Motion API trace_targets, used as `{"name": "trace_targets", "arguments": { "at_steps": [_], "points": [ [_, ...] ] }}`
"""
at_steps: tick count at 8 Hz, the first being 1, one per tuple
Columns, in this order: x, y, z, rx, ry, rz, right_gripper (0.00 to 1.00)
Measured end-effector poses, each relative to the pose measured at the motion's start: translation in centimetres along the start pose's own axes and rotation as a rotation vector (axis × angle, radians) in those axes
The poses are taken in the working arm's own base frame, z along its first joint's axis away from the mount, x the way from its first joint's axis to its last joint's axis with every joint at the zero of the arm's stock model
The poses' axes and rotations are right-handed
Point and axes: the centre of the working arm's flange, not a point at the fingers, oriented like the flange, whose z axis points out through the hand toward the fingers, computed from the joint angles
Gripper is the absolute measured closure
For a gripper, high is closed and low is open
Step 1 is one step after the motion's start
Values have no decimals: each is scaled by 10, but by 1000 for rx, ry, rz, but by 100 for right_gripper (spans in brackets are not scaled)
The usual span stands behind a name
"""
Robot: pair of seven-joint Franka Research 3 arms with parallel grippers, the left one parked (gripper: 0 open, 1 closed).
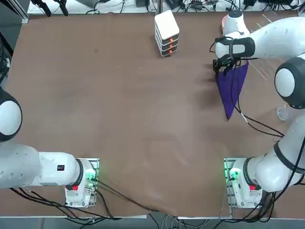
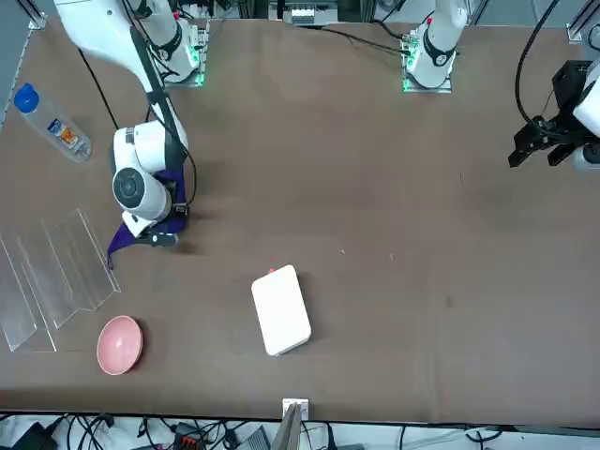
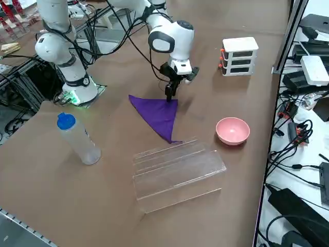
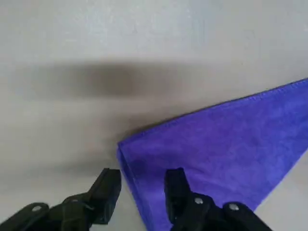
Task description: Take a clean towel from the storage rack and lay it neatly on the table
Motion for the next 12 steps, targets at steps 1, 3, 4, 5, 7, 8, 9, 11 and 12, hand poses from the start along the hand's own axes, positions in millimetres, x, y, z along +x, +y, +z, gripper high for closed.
{"name": "trace_targets", "arguments": {
  "at_steps": [1,3,4,5,7,8,9,11,12],
  "points": [
    [2,-1,0,0,3,2,44],
    [5,-2,5,-8,1,0,44],
    [6,-3,8,-12,-1,-1,44],
    [7,-3,12,-19,-3,-1,44],
    [8,-2,15,-24,-4,-2,44],
    [8,-2,16,-24,-3,-1,44],
    [9,-2,15,-24,-2,3,44],
    [9,-3,14,-23,2,7,44],
    [10,-3,13,-22,3,10,44]
  ]
}}
